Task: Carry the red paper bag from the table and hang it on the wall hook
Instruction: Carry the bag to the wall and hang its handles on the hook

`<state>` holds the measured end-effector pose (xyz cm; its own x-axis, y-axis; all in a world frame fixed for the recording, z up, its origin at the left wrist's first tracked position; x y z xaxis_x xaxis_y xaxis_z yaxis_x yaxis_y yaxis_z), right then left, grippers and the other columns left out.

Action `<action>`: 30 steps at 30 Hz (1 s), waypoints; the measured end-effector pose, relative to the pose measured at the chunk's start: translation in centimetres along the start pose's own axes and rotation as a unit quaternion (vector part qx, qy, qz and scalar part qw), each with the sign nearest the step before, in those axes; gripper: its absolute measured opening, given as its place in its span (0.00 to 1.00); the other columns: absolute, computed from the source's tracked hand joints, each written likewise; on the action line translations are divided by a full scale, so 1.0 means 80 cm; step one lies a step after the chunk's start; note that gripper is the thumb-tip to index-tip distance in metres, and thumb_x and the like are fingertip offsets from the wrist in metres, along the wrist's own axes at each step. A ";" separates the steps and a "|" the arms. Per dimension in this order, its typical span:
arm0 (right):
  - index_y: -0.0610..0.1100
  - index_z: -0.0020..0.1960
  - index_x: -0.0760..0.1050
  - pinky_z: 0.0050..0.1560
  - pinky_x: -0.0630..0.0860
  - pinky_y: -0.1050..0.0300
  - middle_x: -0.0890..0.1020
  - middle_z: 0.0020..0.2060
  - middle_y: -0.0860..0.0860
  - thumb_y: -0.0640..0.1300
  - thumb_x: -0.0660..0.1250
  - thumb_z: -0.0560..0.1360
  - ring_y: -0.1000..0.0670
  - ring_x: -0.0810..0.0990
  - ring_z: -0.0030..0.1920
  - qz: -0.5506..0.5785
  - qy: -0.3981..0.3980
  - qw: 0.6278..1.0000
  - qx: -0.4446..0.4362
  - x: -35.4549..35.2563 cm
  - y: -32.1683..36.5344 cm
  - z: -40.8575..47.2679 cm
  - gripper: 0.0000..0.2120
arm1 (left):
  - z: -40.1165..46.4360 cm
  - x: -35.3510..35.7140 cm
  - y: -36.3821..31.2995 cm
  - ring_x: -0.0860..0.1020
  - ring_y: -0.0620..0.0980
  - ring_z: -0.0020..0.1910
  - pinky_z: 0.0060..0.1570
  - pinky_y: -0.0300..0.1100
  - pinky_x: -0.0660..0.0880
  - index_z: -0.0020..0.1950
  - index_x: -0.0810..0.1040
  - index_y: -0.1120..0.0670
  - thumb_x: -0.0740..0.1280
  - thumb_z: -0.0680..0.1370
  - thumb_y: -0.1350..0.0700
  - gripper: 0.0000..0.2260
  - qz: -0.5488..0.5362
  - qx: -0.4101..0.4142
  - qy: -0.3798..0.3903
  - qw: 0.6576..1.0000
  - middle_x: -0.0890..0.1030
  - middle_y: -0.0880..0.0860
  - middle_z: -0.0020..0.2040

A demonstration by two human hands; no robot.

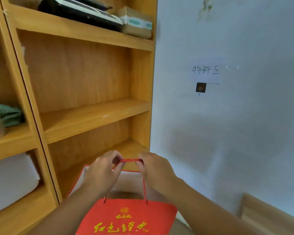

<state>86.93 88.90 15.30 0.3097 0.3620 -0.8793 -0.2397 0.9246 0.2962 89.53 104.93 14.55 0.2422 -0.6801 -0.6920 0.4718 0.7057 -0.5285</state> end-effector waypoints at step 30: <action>0.47 0.51 0.77 0.45 0.79 0.53 0.81 0.46 0.52 0.45 0.65 0.81 0.51 0.79 0.42 -0.130 -0.146 0.928 0.318 -0.066 -0.279 0.210 0.03 | 0.411 0.284 -0.079 0.81 0.42 0.47 0.51 0.43 0.81 0.49 0.81 0.48 0.71 0.78 0.54 0.01 -0.210 0.247 0.225 0.919 0.83 0.44 0.45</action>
<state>106.06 68.34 19.63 0.5392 0.0476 -0.8408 0.4405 0.8350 0.3298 119.95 78.47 18.31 -0.3720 -0.6435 -0.6690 0.7972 0.1478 -0.5854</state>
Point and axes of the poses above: each hand's wrist, its own z-axis towards the middle knuckle, its own x-axis out of the palm, y = z × x, the point moved 7 cm from there along z, towards the middle knuckle
